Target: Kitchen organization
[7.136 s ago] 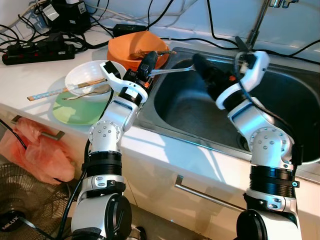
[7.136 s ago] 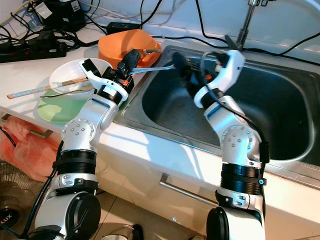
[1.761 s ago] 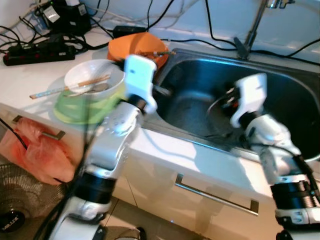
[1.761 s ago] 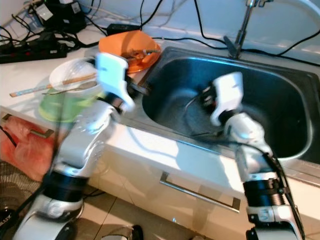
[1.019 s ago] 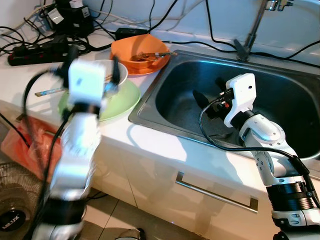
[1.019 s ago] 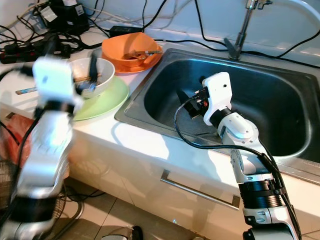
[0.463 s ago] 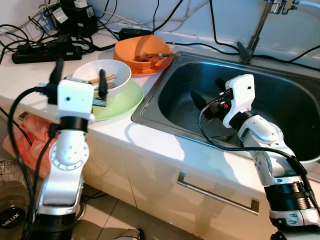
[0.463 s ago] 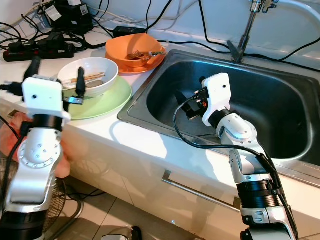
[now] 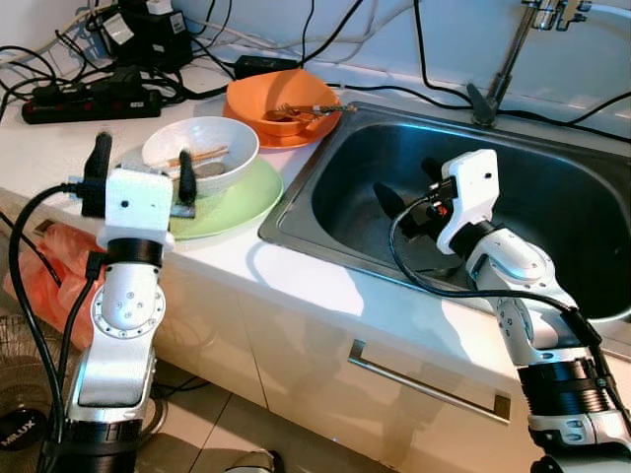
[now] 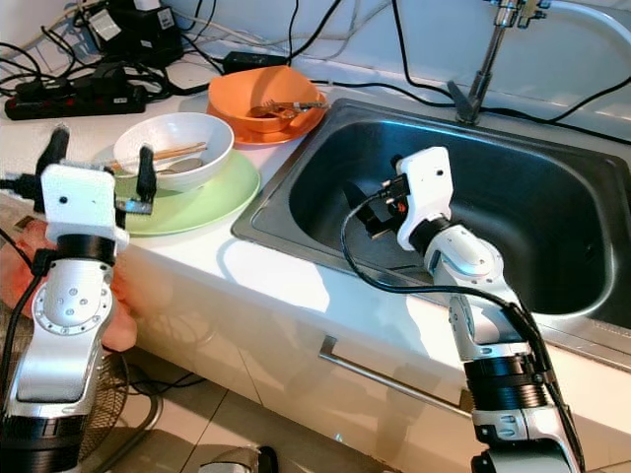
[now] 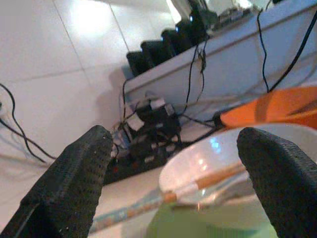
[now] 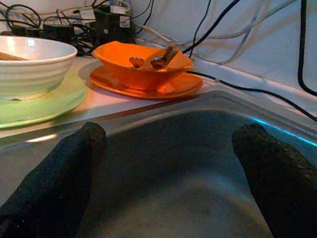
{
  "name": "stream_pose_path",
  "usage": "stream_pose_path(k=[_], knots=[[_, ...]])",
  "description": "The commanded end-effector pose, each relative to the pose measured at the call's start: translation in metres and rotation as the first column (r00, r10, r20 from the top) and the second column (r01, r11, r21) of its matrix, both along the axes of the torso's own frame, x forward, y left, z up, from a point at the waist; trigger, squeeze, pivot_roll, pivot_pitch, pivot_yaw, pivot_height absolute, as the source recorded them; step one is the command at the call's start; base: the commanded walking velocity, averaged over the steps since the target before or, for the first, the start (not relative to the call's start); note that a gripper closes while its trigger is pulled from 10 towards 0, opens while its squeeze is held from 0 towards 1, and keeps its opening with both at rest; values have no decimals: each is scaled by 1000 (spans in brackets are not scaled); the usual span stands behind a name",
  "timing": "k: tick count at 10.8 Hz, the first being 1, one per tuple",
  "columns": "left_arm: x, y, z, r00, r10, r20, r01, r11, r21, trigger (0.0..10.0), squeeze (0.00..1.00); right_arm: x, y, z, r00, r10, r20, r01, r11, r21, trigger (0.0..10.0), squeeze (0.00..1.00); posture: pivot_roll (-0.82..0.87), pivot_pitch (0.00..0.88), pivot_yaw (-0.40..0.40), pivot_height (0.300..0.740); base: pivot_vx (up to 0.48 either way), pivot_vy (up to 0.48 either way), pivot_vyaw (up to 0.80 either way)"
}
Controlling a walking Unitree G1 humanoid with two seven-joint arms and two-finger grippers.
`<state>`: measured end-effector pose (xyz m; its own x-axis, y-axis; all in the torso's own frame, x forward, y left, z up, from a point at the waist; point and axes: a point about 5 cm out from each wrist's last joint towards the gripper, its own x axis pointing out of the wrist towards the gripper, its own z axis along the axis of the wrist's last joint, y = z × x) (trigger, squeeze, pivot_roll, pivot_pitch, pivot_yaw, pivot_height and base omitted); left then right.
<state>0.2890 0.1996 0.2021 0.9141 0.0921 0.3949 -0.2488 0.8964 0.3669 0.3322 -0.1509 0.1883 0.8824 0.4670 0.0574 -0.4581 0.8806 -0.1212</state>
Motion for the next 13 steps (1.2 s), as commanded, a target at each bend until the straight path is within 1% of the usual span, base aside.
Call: stream_pose_path(k=[1, 4, 5, 6, 7, 8, 10, 11, 13], knots=[[1, 4, -2, 1000, 14, -2, -14, 1000, 8, 10000, 0, 0, 0, 4, 1000, 7, 7, -7, 1000, 13, 10000, 0, 65, 55, 16, 740, 0, 0, 0], [12, 7, -9, 999, -36, -31, 36, 999, -2, 10000, 0, -1, 1, 5, 1000, 4, 12, -4, 1000, 20, 10000, 0, 55, 59, 20, 740, 0, 0, 0], [17, 7, -10, 997, -61, -36, 61, 998, -5, 5412, 0, -2, 1, 6, 1000, 7, 17, -7, 1000, 22, 10000, 0, 53, 60, 22, 740, 0, 0, 0], [19, 6, -11, 996, -77, -40, 77, 997, -14, 2784, 0, -2, 1, 7, 1000, 12, 18, -12, 1000, 24, 10000, 0, 52, 59, 23, 740, 0, 0, 0], [23, 6, -13, 994, -101, -46, 101, 995, -19, 0, 0, -5, 2, 9, 998, 68, 4, -68, 997, 46, 10000, 0, 49, 59, 27, 740, 0, 0, 0], [25, 8, -14, 993, -111, -48, 110, 994, -17, 0, 0, -8, 2, 12, 993, 114, -6, -114, 992, 60, 10000, 0, 46, 60, 29, 740, 0, 0, 0], [28, 10, -16, 991, -124, -52, 123, 992, -19, 0, 0, -12, 3, 13, 986, 168, -21, -166, 984, 58, 10000, 0, 45, 60, 29, 740, 0, 0, 0], [30, 12, -17, 990, -128, -53, 127, 992, -21, 0, 0, -21, 9, 10, 964, 261, -52, -257, 964, 63, 10000, 0, 43, 60, 29, 740, 0, 0, 0], [32, 12, -17, 989, -138, -49, 137, 990, -20, 0, 0, -30, 11, 7, 938, 334, -94, -330, 942, 56, 10000, 0, 42, 61, 31, 740, 0, 0, 0]])
